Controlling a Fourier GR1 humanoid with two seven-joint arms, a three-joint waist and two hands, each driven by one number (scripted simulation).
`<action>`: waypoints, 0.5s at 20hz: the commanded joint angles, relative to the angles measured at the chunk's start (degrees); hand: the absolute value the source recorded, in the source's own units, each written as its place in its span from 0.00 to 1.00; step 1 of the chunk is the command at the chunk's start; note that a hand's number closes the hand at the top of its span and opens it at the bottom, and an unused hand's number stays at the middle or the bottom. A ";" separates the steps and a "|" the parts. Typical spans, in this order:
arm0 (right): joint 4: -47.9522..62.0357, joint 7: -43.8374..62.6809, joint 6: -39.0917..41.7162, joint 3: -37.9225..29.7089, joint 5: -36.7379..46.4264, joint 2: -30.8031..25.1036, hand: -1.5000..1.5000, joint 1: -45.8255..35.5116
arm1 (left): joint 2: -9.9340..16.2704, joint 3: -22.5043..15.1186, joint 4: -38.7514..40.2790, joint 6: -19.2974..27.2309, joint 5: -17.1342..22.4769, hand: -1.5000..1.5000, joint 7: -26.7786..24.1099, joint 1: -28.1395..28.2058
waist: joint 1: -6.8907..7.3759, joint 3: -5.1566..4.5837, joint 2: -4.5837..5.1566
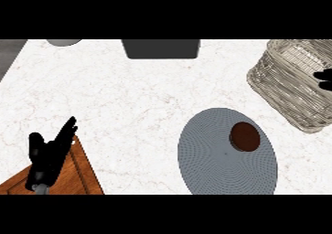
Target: Pick the cupcake from the placemat and place it in the basket
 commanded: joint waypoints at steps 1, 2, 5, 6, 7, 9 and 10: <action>-0.97 -1.34 -2.01 2.87 3.88 4.55 0.00 2.12 | -2.00 -1.13 4.29 -1.16 0.09 0.50 0.11 3.68 | 0.18 -0.56 0.50; 0.53 -1.49 -2.39 3.71 4.30 5.68 0.00 0.47 | -2.15 -1.18 5.31 -1.58 -0.08 0.50 0.75 2.35 | 0.46 -0.57 0.63; -1.40 0.28 -5.36 7.28 8.21 10.09 0.00 2.32 | -1.41 -0.47 3.06 -1.27 -0.07 0.50 3.19 2.14 | 0.40 -0.55 0.52; -0.32 -1.55 -4.46 5.47 7.78 9.43 0.00 2.11 | -2.54 -2.07 1.59 0.44 -2.07 0.50 3.45 2.72 | 0.21 -0.54 0.44; -1.33 -0.69 -7.23 8.51 11.33 12.00 0.00 3.91 | -0.87 -0.12 1.06 -1.83 0.20 0.50 4.11 3.00 | 0.37 -0.53 0.46; -4.18 3.10 -7.28 10.47 12.35 14.13 0.00 3.16 | -2.68 -0.81 2.74 -0.21 -1.78 0.50 3.68 1.56 | -0.05 -0.59 0.44; 1.14 -1.24 -7.63 9.80 14.77 12.94 0.00 3.14 | -2.96 -1.54 1.82 -0.11 -2.23 0.50 3.37 3.41 | 0.37 -0.54 0.55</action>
